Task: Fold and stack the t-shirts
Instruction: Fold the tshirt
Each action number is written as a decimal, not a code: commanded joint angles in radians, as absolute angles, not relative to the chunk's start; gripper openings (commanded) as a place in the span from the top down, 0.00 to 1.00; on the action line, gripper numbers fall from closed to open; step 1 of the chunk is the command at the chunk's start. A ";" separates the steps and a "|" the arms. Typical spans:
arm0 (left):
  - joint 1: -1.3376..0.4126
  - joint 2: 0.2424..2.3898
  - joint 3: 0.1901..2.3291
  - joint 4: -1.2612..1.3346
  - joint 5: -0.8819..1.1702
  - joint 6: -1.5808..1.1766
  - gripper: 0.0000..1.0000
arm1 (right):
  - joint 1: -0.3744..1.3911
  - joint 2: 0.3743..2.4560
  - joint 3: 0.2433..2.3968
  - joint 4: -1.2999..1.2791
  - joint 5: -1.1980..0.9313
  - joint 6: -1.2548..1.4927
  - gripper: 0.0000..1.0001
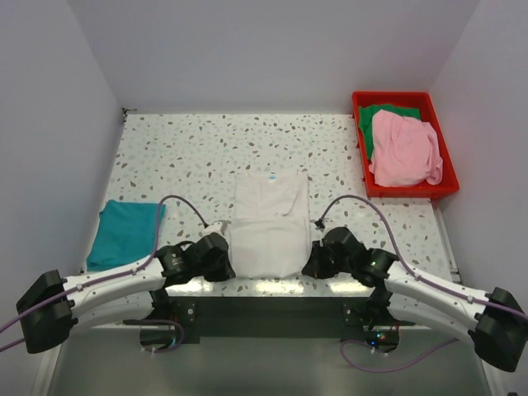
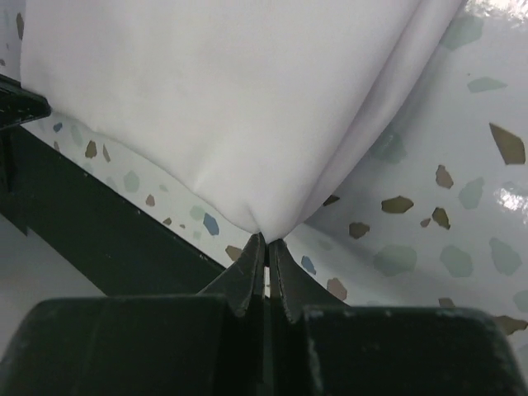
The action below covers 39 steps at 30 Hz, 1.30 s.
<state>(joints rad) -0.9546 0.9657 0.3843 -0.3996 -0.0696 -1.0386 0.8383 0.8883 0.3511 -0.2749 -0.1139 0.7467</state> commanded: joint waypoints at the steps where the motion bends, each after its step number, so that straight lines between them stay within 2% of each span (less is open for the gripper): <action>1: -1.023 0.896 0.466 -0.547 -0.173 -1.089 1.00 | 0.899 0.755 0.353 -0.383 -0.029 0.790 1.00; 7: -1.037 0.888 0.555 -0.640 -0.288 -1.046 1.00 | 0.903 0.677 0.434 -0.506 0.026 0.721 1.00; 18: -1.016 0.960 0.807 -0.695 -0.456 -0.956 1.00 | 0.902 0.778 0.693 -0.575 0.182 0.644 1.00; 26: -0.816 1.040 0.882 -0.525 -0.331 -0.779 1.00 | 0.861 0.962 0.853 -0.525 0.265 0.585 1.00; 30: -0.761 1.126 0.980 -0.462 -0.313 -0.710 1.00 | 0.711 1.052 0.925 -0.439 0.163 0.557 1.00; 39: -0.640 1.311 1.058 -0.267 -0.213 -0.681 1.00 | 0.554 1.287 1.057 -0.330 0.100 0.519 1.00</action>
